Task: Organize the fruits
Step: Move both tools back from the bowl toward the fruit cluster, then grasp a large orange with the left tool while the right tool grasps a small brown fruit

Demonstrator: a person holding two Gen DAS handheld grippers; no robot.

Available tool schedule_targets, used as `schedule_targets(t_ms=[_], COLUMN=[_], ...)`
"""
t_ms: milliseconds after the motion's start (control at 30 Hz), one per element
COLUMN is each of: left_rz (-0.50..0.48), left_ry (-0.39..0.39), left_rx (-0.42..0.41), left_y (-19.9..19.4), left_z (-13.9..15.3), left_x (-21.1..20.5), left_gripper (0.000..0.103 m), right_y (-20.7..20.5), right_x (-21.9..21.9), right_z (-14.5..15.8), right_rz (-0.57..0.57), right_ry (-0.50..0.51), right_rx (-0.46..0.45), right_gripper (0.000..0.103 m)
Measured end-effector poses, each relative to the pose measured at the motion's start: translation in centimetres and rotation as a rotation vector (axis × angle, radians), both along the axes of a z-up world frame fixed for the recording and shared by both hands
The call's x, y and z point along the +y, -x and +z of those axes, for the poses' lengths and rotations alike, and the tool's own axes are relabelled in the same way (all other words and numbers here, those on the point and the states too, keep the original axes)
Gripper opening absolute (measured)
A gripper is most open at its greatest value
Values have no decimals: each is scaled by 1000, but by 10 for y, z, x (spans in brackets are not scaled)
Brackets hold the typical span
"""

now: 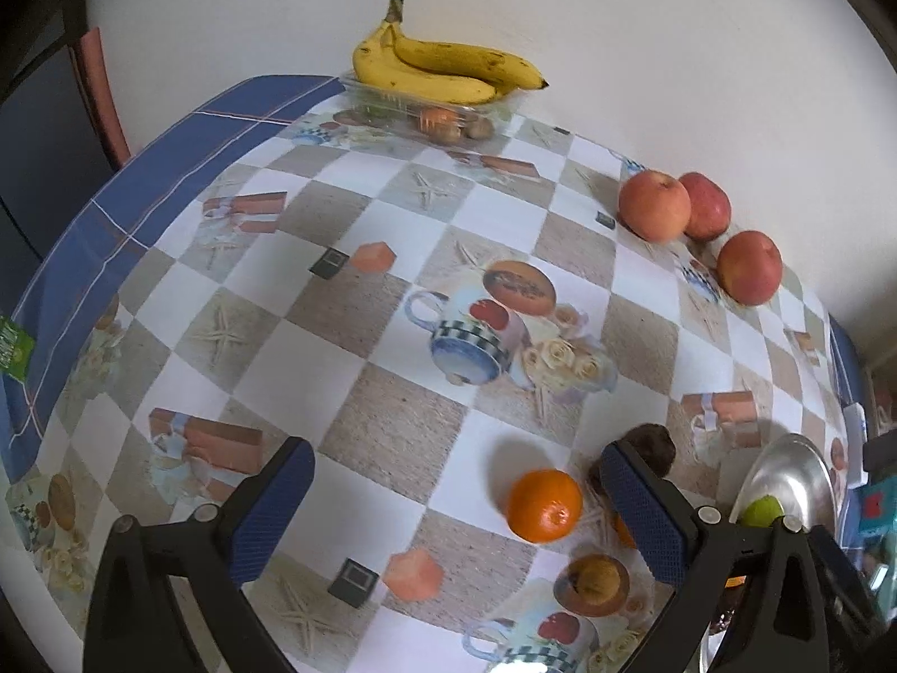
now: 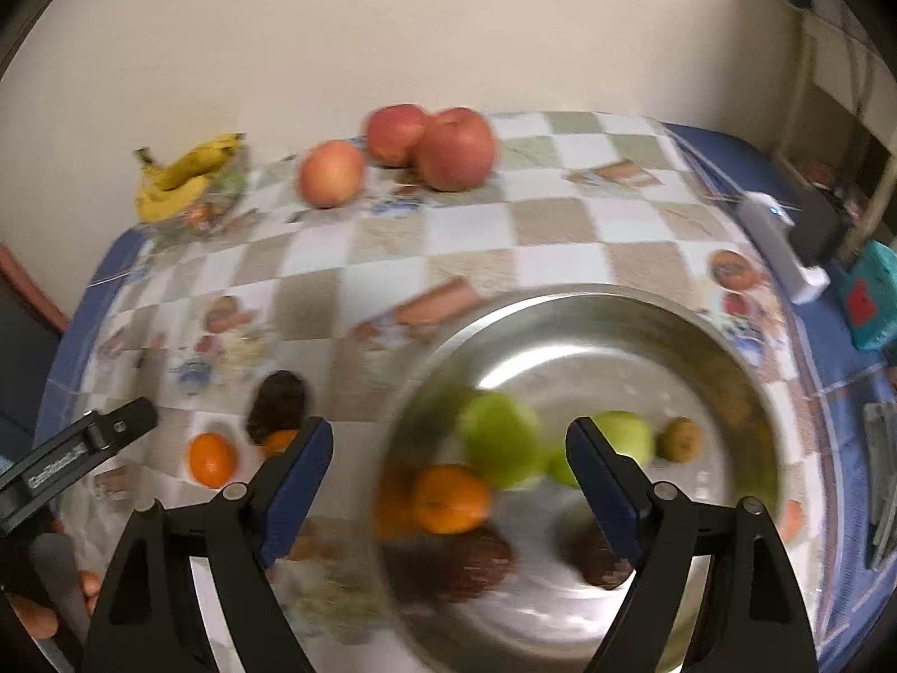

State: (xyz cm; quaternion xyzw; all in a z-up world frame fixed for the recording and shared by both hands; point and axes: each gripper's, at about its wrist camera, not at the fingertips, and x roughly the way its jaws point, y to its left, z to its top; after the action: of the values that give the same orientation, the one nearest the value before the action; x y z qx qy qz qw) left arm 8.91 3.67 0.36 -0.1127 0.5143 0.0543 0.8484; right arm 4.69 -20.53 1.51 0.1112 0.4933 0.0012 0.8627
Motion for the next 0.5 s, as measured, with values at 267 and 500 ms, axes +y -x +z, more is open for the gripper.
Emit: schedule_targets(t_ms=[267, 500], left_rz=[-14, -42], left_ry=[82, 159], left_rx=[-59, -14], left_y=[-2, -6], left_z=[6, 0], left_x=[12, 10], left_gripper=[103, 103], right_y=[-8, -13], right_x=[41, 54], right_z=[-2, -5], right_rz=[133, 149], right_ry=[-101, -56], right_rx=[8, 2], right_gripper=[86, 74])
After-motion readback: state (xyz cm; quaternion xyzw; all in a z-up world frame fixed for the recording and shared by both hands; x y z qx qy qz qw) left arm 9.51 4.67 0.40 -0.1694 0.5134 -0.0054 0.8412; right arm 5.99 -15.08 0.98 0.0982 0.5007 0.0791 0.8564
